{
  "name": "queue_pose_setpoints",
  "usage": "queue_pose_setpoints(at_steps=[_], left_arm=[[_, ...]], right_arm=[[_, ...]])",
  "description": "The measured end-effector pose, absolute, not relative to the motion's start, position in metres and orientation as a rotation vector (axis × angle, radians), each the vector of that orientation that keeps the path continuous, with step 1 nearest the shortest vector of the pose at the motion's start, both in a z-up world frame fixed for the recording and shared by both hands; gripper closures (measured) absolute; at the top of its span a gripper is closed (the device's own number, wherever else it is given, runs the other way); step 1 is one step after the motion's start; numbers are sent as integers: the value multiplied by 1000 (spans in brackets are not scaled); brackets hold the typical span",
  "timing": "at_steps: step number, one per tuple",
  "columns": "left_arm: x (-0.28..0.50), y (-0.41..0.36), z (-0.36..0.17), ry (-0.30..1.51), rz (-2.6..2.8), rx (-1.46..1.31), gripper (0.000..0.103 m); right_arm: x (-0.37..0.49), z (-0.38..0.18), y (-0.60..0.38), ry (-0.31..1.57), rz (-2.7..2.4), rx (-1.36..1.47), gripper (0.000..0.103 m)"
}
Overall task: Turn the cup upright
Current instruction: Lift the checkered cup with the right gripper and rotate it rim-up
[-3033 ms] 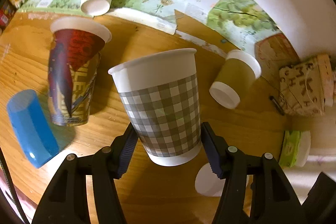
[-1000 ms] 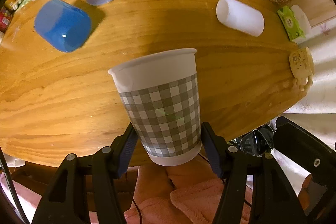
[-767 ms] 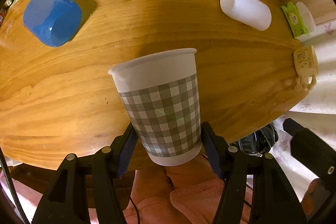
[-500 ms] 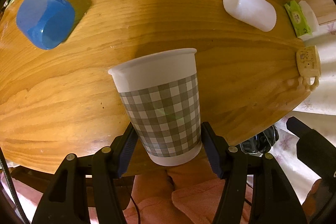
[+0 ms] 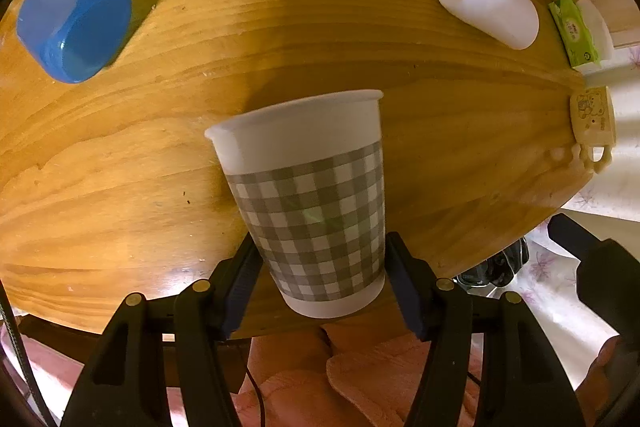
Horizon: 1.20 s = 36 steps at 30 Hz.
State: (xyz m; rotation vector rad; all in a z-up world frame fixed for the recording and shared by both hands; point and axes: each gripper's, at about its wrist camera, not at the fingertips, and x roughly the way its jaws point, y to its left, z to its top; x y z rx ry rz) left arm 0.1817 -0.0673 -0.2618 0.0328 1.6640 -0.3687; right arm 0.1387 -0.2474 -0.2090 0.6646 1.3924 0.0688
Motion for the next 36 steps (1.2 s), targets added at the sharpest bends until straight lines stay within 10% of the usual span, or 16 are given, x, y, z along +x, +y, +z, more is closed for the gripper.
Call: queue_pose_setpoints(at_steps=[36], left_arm=[[142, -27, -243, 1661, -396, -31, 27]], right_arm=[[140, -220, -222, 1445, 101, 694, 0]])
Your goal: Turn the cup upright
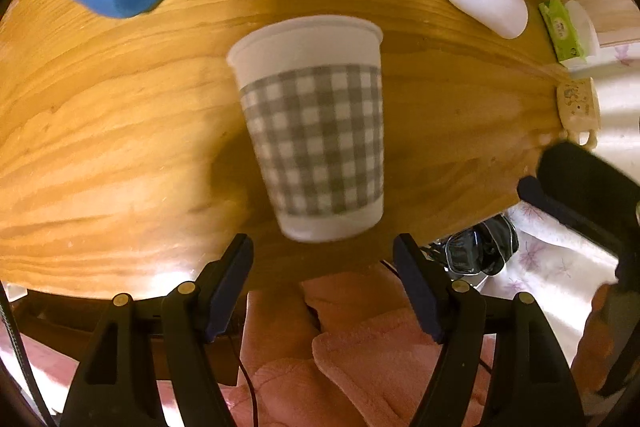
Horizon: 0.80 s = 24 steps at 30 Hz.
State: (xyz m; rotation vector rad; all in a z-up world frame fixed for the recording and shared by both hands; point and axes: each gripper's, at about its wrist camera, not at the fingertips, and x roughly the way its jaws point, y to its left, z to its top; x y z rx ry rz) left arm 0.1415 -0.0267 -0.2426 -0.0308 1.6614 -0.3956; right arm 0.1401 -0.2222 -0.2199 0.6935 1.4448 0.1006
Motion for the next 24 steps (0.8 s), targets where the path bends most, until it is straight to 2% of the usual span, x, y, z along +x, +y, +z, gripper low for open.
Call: queue_pose_setpoints(at_steps=[6, 16, 24], left_arm=[[128, 2, -232, 1609, -385, -51, 27], [108, 55, -201, 1342, -301, -15, 27], [99, 82, -184, 1206, -262, -20, 27]], right_arm=[[140, -221, -207, 1435, 114, 670, 0], [136, -221, -181, 1374, 124, 618, 0], [144, -218, -165, 1323, 123, 563, 0]])
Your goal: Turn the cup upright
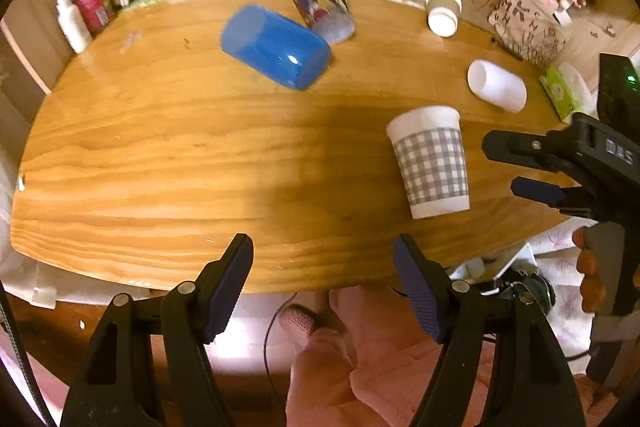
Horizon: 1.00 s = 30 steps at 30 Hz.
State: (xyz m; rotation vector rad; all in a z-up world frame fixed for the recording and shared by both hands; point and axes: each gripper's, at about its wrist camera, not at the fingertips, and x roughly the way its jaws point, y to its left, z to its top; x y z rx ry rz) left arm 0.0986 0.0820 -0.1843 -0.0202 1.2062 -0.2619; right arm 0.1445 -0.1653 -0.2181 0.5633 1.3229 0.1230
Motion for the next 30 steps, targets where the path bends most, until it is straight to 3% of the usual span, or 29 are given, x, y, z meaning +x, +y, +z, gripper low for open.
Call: queue_pose_setpoints(at_steps=[14, 30], left_arm=[[89, 88, -152, 946, -354, -43, 27], [100, 65, -155, 949, -417, 51, 27]], right_arm=[[170, -234, -146, 1313, 116, 452, 0], [192, -260, -131, 1388, 133, 425, 0]])
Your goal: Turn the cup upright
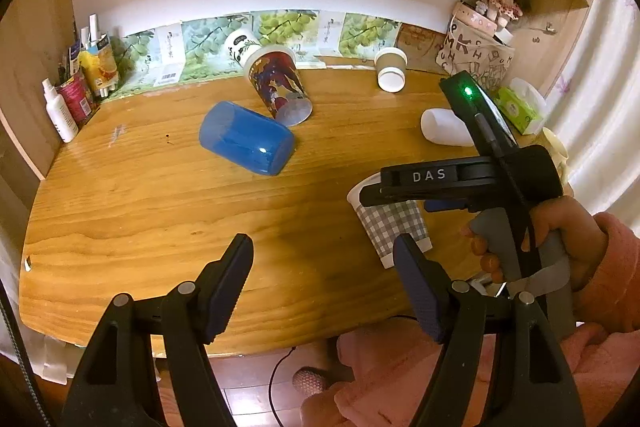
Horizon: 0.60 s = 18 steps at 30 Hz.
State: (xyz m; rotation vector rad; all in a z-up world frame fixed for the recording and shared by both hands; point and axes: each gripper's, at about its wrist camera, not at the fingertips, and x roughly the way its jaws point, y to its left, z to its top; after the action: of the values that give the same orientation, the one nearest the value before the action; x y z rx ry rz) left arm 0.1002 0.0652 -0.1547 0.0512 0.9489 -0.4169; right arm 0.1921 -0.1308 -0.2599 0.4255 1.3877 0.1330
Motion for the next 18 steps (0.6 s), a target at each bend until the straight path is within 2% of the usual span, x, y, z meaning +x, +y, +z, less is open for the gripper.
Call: queue_pose_setpoints(at_steps=[4, 14, 18], left_arm=[[102, 61, -155, 951, -421, 61, 27], [108, 59, -161, 1000, -395, 76, 27], [108, 58, -162, 1004, -396, 78, 27]], right_arm=[[197, -264, -128, 1393, 141, 413, 5], [202, -268, -124, 1422, 160, 406, 33], [199, -266, -125, 1411, 159, 394, 36]])
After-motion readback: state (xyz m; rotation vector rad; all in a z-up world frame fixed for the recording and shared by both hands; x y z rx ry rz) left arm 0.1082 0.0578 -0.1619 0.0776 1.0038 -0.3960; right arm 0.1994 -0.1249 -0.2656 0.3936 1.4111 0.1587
